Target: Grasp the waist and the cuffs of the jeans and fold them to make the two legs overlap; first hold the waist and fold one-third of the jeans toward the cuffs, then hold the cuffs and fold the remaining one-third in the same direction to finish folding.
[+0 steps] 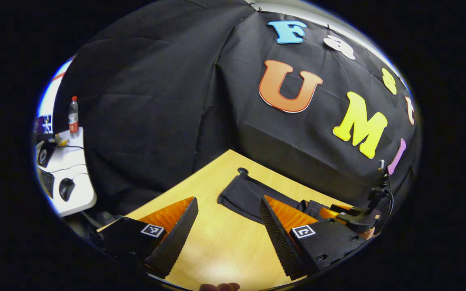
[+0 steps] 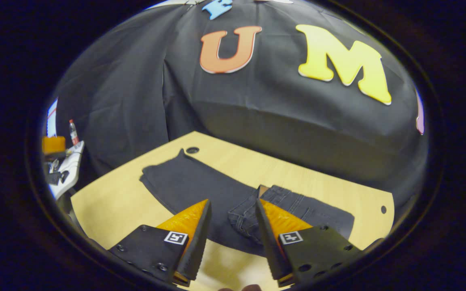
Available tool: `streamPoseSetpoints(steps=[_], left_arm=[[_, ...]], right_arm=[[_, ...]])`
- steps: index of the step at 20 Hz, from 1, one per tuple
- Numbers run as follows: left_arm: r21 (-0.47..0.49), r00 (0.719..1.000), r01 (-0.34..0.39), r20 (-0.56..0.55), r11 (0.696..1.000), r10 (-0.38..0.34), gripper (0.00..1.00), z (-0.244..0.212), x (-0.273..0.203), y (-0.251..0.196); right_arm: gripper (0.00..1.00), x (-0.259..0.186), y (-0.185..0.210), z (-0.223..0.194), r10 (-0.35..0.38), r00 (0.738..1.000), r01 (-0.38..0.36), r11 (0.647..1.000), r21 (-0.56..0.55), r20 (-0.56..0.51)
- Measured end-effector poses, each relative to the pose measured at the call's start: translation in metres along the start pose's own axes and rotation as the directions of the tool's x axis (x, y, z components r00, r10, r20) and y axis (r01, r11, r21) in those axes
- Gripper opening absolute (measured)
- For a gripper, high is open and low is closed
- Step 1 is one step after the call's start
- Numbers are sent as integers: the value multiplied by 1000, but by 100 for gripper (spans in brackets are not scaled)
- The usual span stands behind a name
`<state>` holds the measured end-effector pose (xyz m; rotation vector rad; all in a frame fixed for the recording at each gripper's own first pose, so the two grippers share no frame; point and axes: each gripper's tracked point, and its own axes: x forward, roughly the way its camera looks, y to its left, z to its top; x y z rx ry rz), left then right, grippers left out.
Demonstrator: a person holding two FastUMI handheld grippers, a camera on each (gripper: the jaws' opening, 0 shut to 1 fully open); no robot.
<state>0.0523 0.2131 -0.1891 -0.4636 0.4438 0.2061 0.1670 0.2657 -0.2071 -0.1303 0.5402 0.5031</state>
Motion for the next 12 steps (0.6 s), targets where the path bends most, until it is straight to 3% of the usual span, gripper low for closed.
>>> streamPoseSetpoints(steps=[1, 3, 6, 12], left_arm=[[-17, 1000, 22, -10, 1000, -22, 99, -5, 9, -1], [-60, 997, 63, -32, 996, -65, 99, -13, 25, -6], [-201, 987, 84, -119, 976, -110, 99, -37, 57, -16], [-493, 966, 45, -200, 869, -164, 99, -71, 116, -10]], right_arm=[[67, -17, -3, 12, 2, 1000, -2, 1000, 19, 18], [79, -50, -6, 30, 6, 1000, -8, 994, 110, 26], [94, -95, -22, 56, 1, 998, -12, 985, 172, 65], [100, -157, -74, 69, -98, 991, 76, 973, 216, 92]])
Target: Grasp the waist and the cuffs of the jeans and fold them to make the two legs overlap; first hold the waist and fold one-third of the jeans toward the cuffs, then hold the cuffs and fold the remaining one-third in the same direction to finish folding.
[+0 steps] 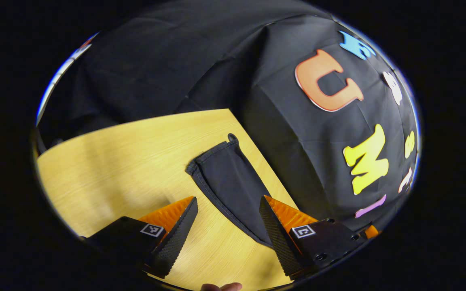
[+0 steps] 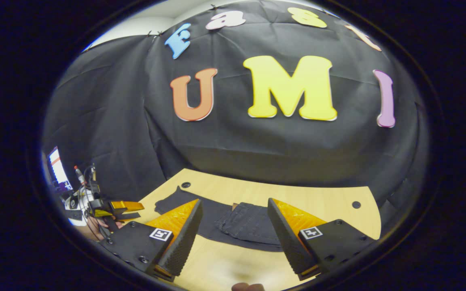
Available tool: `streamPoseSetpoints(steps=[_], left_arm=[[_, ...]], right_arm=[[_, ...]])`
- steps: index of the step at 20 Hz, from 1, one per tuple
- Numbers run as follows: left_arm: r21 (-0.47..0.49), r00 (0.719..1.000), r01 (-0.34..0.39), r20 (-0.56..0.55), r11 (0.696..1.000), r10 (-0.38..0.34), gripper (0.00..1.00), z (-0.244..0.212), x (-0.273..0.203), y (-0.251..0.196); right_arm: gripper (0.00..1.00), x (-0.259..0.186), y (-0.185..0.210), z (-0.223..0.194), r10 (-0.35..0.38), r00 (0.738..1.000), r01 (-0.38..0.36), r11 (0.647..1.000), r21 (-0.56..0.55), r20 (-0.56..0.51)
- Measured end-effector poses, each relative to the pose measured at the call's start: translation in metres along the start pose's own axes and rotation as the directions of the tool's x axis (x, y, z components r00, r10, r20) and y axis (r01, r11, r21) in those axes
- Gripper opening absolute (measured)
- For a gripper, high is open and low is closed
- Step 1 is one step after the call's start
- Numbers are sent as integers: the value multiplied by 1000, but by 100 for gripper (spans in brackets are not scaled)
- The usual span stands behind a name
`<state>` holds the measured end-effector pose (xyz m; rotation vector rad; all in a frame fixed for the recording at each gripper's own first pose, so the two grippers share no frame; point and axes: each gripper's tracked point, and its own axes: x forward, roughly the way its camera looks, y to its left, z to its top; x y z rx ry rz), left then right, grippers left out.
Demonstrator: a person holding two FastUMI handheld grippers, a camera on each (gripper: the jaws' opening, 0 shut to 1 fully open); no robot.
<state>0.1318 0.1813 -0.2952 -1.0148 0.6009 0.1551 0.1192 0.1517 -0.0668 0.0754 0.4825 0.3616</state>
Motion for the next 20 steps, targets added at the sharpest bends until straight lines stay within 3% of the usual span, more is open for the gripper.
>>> streamPoseSetpoints(steps=[1, 3, 5, 6, 7, 8, 11, 12, 19, 20], left_arm=[[-42, 1000, -9, -9, 999, 9, 99, 0, 11, 7], [-158, 1000, -28, -17, 987, 25, 99, 8, 31, 18], [-298, 999, -42, -27, 954, 36, 99, 16, 51, 27], [-352, 999, -45, -34, 935, 35, 98, 19, 58, 30], [-396, 999, -44, -40, 917, 31, 99, 22, 67, 30], [-420, 998, -49, -46, 906, 33, 98, 25, 72, 31], [-428, 996, -76, -64, 901, 54, 98, 29, 81, 36], [-417, 995, -87, -72, 905, 63, 98, 29, 83, 36], [-425, 994, -91, -97, 901, 54, 96, 36, 113, 33], [-429, 992, -108, -103, 897, 69, 80, 31, 117, 36]], right_arm=[[94, -7, -5, -3, -14, 1000, 14, 1000, -1, -13], [99, -19, -18, -9, -43, 999, 43, 999, -7, -20], [100, -28, -31, -11, -71, 997, 71, 997, -3, -24], [94, -31, -38, -14, -87, 996, 88, 996, 7, -33], [94, -32, -44, -14, -103, 994, 104, 994, 23, -38], [100, -34, -50, -12, -117, 992, 118, 992, 37, -36], [100, -39, -62, -10, -150, 988, 151, 987, 58, -28], [94, -39, -65, -10, -156, 987, 158, 986, 60, -27], [94, -36, -77, -16, -186, 981, 190, 979, 72, -55], [94, -37, -79, -18, -195, 979, 198, 978, 66, -57]])
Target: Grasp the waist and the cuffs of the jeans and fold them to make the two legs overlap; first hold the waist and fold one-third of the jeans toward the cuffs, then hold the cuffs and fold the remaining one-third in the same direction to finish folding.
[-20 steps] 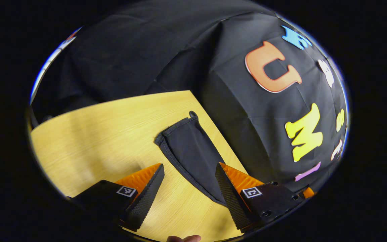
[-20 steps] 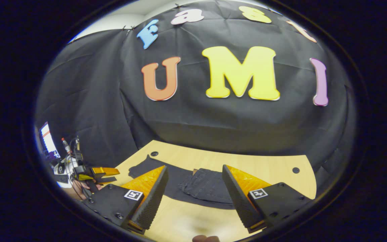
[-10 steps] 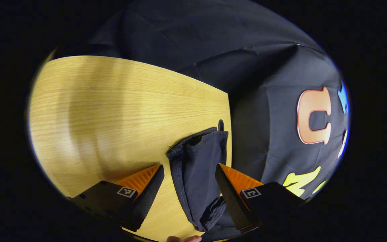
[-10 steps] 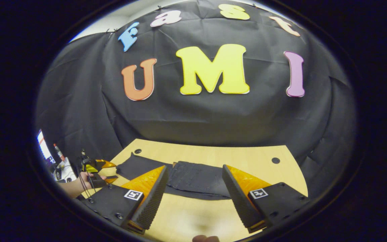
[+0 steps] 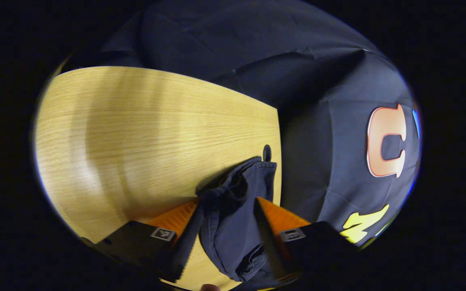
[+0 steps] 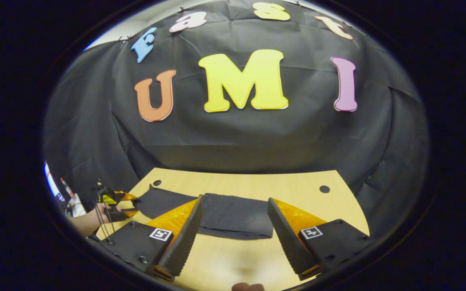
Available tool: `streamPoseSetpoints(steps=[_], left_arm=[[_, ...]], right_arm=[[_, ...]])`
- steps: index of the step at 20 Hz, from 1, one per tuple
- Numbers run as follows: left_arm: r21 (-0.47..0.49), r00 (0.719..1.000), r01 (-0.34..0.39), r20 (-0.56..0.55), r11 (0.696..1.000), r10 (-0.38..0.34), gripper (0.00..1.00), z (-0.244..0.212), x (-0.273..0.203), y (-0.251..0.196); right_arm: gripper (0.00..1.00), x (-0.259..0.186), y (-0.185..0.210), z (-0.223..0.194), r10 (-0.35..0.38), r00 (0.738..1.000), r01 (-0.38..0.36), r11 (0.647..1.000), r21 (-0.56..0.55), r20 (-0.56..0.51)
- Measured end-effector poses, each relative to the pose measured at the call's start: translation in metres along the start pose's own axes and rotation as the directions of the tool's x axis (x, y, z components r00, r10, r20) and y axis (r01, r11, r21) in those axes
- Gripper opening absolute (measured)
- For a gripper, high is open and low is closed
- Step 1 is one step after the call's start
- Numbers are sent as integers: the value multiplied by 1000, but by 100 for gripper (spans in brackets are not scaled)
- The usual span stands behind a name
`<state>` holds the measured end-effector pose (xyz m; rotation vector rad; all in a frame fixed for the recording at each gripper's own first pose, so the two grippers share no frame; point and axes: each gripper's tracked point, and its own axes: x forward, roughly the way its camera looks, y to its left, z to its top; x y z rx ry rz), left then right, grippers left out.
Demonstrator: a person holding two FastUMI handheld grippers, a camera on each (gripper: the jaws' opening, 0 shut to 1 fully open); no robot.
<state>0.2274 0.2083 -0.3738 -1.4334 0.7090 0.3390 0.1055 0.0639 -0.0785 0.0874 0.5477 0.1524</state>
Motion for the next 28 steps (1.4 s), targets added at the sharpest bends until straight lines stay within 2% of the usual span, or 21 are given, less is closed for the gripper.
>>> streamPoseSetpoints(steps=[1, 2, 5, 8, 9, 10, 11, 12, 14, 15, 16, 19, 22, 25, 28], left_arm=[[-13, 1000, 9, 1, 1000, -9, 64, 2, 0, -1], [-16, 1000, 11, 7, 1000, -11, 49, 2, 4, -3], [2, 1000, -16, 8, 1000, 16, 36, 0, 8, 4], [45, 1000, -16, 1, 999, 16, 16, -3, 5, -4], [61, 1000, -5, 4, 998, 5, 14, -4, 3, -10], [79, 1000, 10, 11, 997, -10, 13, -4, 0, -17], [98, 999, 27, 17, 995, -29, 12, -6, -4, -25], [123, 999, 42, 22, 992, -45, 11, -10, -9, -35], [180, 996, 74, 30, 981, -81, 11, -17, -17, -56], [216, 995, 90, 32, 972, -99, 11, -22, -24, -66], [253, 992, 108, 33, 961, -120, 11, -29, -31, -80], [371, 985, 151, 24, 916, -172, 11, -61, -54, -120], [478, 972, 209, -9, 853, -233, 11, -103, -74, -167], [580, 959, 252, -42, 774, -281, 11, -158, -78, -207], [687, 953, 271, -90, 674, -291, 11, -215, -74, -230]], right_arm=[[94, -2, -4, -3, -10, 1000, 10, 1000, -3, -6], [99, -5, -8, -5, -23, 1000, 23, 1000, 3, -12], [99, -10, -22, -10, -55, 998, 56, 998, 34, -21], [94, -18, -38, -13, -104, 995, 104, 994, 23, -12], [94, -21, -40, -15, -108, 994, 109, 994, 25, -13], [100, -25, -43, -17, -112, 994, 113, 993, 26, -14], [100, -27, -47, -17, -118, 993, 118, 992, 32, -11], [94, -32, -50, -18, -119, 993, 120, 992, 40, -8], [94, -40, -58, -19, -127, 992, 126, 991, 50, 2], [99, -45, -63, -20, -130, 991, 130, 990, 52, 11], [94, -51, -68, -18, -133, 991, 132, 990, 57, 23], [94, -68, -86, -22, -142, 989, 139, 988, 70, 45], [94, -85, -108, -26, -151, 987, 145, 984, 105, 60], [94, -101, -137, -31, -172, 983, 161, 977, 143, 69], [100, -120, -171, -34, -207, 975, 190, 965, 181, 82]])
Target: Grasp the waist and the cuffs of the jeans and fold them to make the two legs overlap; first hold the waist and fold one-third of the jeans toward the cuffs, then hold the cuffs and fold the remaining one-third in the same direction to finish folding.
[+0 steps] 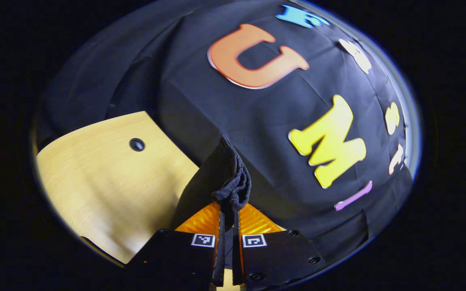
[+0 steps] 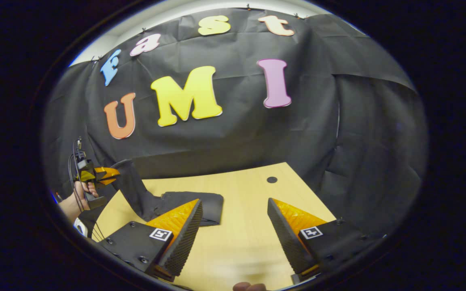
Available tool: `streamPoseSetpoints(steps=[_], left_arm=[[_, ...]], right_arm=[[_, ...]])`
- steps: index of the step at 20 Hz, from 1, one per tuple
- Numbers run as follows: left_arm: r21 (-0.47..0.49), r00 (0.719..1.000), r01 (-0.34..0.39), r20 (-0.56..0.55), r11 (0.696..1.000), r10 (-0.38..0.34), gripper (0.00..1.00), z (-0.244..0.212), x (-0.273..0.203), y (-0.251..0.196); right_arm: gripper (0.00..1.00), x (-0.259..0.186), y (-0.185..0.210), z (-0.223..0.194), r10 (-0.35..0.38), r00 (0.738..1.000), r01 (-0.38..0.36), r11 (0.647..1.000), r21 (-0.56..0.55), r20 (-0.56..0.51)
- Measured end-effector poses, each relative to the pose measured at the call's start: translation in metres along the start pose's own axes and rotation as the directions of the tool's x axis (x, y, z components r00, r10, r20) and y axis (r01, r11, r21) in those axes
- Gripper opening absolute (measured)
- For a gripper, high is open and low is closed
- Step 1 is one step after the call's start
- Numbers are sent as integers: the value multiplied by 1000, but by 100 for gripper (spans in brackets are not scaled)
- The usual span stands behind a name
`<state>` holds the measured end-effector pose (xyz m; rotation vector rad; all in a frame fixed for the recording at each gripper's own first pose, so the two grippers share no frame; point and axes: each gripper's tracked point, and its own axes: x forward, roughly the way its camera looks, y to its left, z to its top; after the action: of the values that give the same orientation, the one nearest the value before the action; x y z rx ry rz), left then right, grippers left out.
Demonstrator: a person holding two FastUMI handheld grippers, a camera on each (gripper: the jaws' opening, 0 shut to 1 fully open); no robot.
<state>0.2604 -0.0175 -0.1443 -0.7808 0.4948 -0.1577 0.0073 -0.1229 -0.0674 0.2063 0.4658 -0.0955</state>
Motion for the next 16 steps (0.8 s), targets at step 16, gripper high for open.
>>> streamPoseSetpoints(steps=[16], left_arm=[[593, 991, 48, -127, 803, 35, 11, -224, 67, -94]], right_arm=[[99, -28, -141, -13, -221, 972, 222, 975, 6, -75]])
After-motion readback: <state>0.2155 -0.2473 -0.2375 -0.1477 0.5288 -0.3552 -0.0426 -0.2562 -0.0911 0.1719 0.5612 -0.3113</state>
